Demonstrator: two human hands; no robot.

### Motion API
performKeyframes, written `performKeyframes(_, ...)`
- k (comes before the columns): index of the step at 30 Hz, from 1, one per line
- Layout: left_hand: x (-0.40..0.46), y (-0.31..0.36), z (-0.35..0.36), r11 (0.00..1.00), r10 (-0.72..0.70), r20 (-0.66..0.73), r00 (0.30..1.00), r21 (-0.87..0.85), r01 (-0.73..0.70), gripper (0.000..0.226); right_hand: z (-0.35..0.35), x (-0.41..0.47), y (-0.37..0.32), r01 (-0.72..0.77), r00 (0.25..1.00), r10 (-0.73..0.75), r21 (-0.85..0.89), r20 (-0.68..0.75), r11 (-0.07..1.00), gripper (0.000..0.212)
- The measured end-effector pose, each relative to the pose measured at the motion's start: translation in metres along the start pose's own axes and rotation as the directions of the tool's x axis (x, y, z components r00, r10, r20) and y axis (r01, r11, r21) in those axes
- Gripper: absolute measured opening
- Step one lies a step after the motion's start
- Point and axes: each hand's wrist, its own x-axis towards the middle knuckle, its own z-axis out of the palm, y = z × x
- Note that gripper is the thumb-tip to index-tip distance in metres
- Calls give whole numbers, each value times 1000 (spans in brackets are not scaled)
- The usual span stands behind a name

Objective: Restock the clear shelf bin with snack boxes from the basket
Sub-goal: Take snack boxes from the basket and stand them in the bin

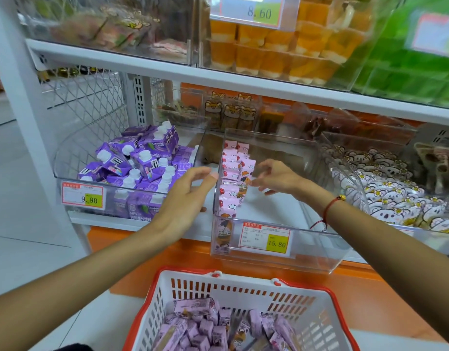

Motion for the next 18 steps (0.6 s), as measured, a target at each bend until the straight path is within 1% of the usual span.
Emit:
performKeyframes(1,-4,3,-3,995,80,-50,996,71,-76,23,-2,-7,-2,27,998,-31,-58,-59,998,56)
performKeyframes(2,-10,7,-5,972,186,-79,979,161,-172,20,-5,-15,-4,77,986,-94,-122,-137,989,52)
performKeyframes(3,-17,12,-8,932,301,-72,951,234,-277,17,-9,-28,-4,156,957,-193,-174,-217,972,46)
performKeyframes(4,-27,17,-11,886,398,-32,917,273,-375,15,-11,-45,-4,269,904,-321,-206,-283,941,37)
performKeyframes(5,-37,19,-13,844,461,33,887,293,-450,17,-13,-67,-3,400,830,-456,-227,-320,888,27)
performKeyframes(6,-47,20,-13,808,493,108,863,312,-500,19,-13,-92,1,520,754,-576,-249,-316,817,19)
performKeyframes(7,-56,18,-11,766,498,190,846,361,-532,21,-10,-118,6,603,699,-664,-281,-266,747,14)
performKeyframes(8,-64,13,-9,704,480,283,830,440,-557,20,-5,-141,14,649,671,-720,-329,-177,686,11)
performKeyframes(9,-70,6,-5,625,431,383,817,526,-576,19,2,-159,26,667,668,-741,-391,-62,634,11)
performKeyframes(10,-75,-4,1,555,343,482,806,589,-588,18,13,-171,41,665,689,-721,-457,72,590,12)
performKeyframes(11,-78,-16,9,519,220,570,792,618,-590,16,26,-178,57,650,731,-647,-514,218,560,15)
performKeyframes(12,-80,-32,18,525,77,638,767,628,-575,16,42,-181,76,627,773,-528,-558,353,544,17)
performKeyframes(13,-80,-50,27,543,-70,676,734,643,-541,17,60,-179,97,596,802,-380,-599,460,534,20)
performKeyframes(14,-80,-70,36,553,-199,689,697,666,-500,19,78,-172,120,549,824,-218,-638,524,541,26)
performKeyframes(15,-80,-91,46,553,-301,688,660,690,-467,22,98,-163,144,486,829,-52,-672,557,558,32)
performKeyframes(16,-81,-114,54,543,-377,676,633,715,-440,24,115,-154,166,423,820,72,-686,567,592,38)
performKeyframes(17,-83,-138,60,532,-433,652,623,742,-407,25,131,-147,185,352,813,154,-685,561,638,41)
performKeyframes(18,-87,-162,65,535,-466,617,634,767,-354,25,147,-141,205,274,820,192,-664,540,696,42)
